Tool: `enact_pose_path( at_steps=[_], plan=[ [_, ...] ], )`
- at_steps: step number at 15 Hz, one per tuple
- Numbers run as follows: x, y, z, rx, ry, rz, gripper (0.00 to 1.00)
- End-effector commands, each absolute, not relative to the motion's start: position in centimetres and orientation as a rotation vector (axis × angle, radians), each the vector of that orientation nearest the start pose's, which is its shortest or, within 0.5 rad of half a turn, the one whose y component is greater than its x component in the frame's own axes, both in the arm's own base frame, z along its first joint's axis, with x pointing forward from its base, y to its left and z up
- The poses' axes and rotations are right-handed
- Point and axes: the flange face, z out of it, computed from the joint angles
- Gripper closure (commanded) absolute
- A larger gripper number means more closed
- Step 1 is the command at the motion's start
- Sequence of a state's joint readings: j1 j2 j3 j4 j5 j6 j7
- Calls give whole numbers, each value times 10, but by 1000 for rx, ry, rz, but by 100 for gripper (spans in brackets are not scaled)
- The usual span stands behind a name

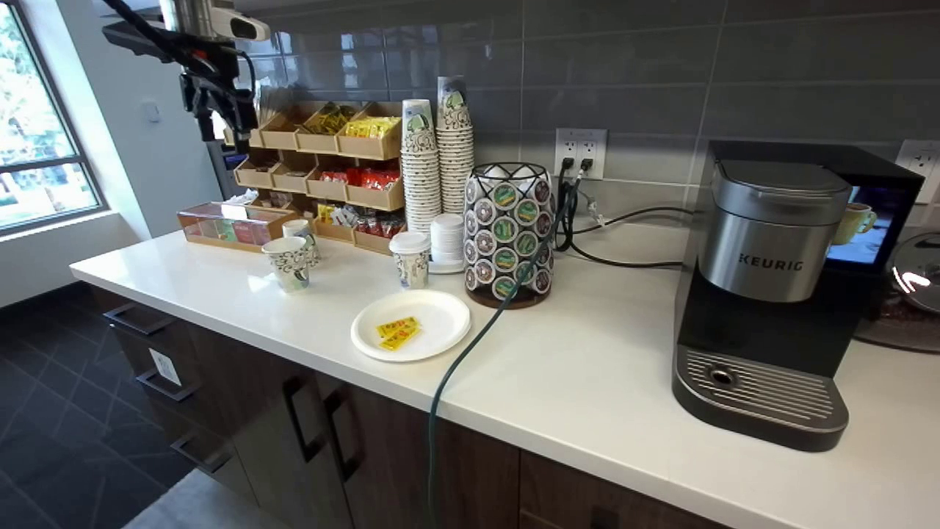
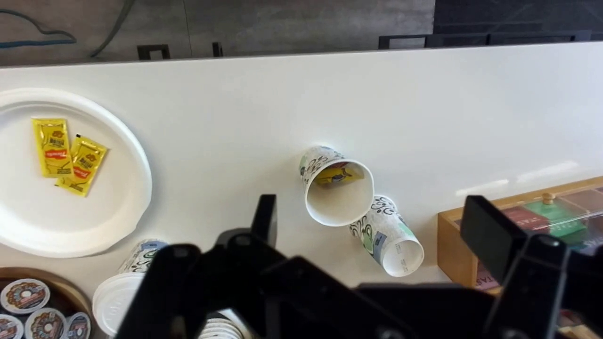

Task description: Lay the coffee cup on the left on the counter

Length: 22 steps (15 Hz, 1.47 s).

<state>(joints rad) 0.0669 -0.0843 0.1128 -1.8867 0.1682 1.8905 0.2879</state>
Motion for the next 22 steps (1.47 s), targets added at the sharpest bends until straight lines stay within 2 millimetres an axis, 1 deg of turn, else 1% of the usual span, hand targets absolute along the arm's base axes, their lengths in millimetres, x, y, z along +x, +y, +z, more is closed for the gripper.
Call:
enact_pose_path(
  at_steps=[1,3,4,5,7,10,11,13,17,20,22],
  plan=[
    [582,132,533,-3048,260,-108,0],
    [605,147,525,-3103,212,-175,0],
    [616,155,525,-3096,167,-197,0],
    [592,139,528,-3076,191,-160,0],
    [607,152,523,-3081,157,-176,0],
    [614,154,524,-3080,152,-186,0],
    [618,156,524,-3107,128,-145,0],
    [633,164,514,-3162,79,-95,0],
    [665,184,486,-3240,-109,-45,0],
    [689,203,459,-3239,-262,-27,0],
    [704,217,443,-3200,-351,-41,0]
  ],
)
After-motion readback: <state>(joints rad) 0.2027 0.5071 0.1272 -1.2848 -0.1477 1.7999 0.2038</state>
